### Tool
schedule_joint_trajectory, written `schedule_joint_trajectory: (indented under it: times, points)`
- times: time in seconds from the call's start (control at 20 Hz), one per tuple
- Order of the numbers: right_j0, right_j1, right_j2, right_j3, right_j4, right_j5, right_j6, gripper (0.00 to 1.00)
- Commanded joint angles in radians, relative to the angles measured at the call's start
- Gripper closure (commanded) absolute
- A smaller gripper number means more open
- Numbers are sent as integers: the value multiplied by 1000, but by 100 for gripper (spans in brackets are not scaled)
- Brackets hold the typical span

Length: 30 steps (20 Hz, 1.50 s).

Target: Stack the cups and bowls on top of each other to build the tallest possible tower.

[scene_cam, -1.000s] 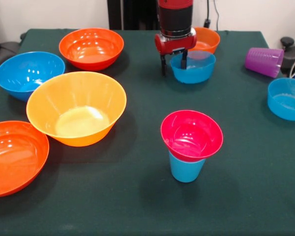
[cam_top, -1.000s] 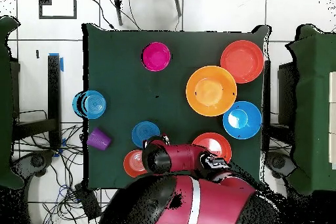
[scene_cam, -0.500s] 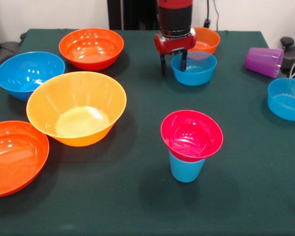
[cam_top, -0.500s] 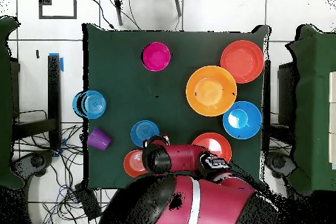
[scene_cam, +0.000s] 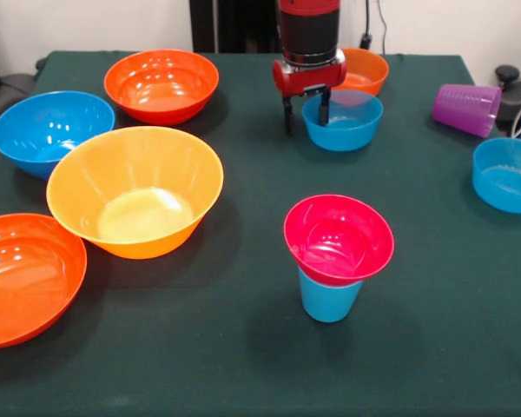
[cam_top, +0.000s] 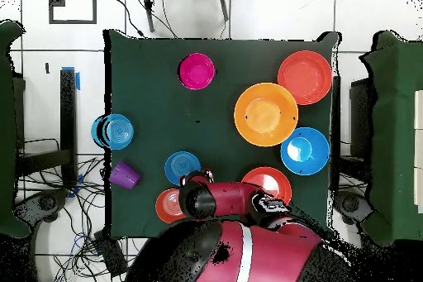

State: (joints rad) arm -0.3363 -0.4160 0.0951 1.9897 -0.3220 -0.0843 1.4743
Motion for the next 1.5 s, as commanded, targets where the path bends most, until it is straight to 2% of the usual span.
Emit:
schedule_joint_trajectory:
  times: [0.05,0.55,1.45,1.5]
  points:
    - [-19,25,53,-67,11,5,156,0]
    - [12,-28,65,-121,64,121,138,0]
    - [56,-40,55,-120,110,143,153,0]
    - [59,-42,53,-122,114,146,151,100]
